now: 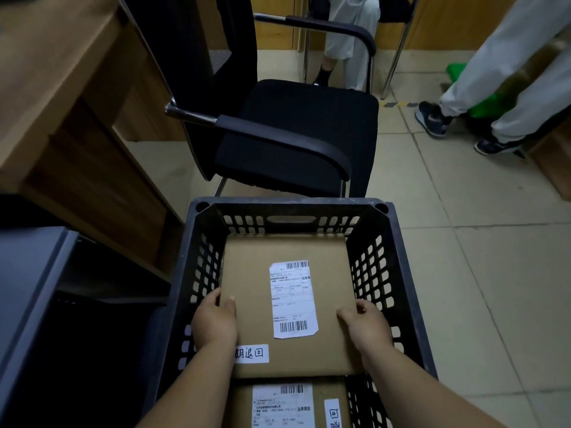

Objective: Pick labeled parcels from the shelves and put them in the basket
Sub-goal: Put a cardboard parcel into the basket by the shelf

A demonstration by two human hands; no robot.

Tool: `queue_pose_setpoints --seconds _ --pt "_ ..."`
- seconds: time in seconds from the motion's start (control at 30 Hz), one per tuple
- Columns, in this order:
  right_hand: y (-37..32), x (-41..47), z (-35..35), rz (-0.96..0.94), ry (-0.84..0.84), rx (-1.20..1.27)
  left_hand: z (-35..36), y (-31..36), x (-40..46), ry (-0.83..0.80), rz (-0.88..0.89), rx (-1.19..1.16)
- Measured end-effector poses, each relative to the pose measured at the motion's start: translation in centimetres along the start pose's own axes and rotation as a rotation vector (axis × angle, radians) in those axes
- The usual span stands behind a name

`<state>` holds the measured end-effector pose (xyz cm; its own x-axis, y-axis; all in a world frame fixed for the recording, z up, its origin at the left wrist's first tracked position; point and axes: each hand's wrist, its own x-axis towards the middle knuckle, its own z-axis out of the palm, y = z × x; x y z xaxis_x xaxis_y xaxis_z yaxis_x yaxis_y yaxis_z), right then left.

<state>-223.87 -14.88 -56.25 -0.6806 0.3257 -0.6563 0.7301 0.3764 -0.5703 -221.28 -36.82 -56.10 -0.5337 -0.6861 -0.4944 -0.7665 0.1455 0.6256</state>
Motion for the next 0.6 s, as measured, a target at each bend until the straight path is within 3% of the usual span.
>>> queue_pose_setpoints --seconds 0.13,0.3,0.47,0.6 --pt "-0.8 -0.5 -0.2 -0.039 -0.026 -0.153 -0.2 0.6 -0.7 -0.019 0.023 0.059" --pt "-2.5 -2.4 -0.5 -0.212 0.059 -0.326 -1.4 2.0 -2.6 -0.015 0.136 0.186" --pt "-4.6 -5.7 -1.9 -0.452 0.129 -0.580 -3.8 4.2 -5.2 -0.004 0.306 0.333" --pt "-6.9 -9.3 -3.3 -0.635 0.172 -0.720 -7.1 6.3 -7.9 0.080 0.544 0.559"
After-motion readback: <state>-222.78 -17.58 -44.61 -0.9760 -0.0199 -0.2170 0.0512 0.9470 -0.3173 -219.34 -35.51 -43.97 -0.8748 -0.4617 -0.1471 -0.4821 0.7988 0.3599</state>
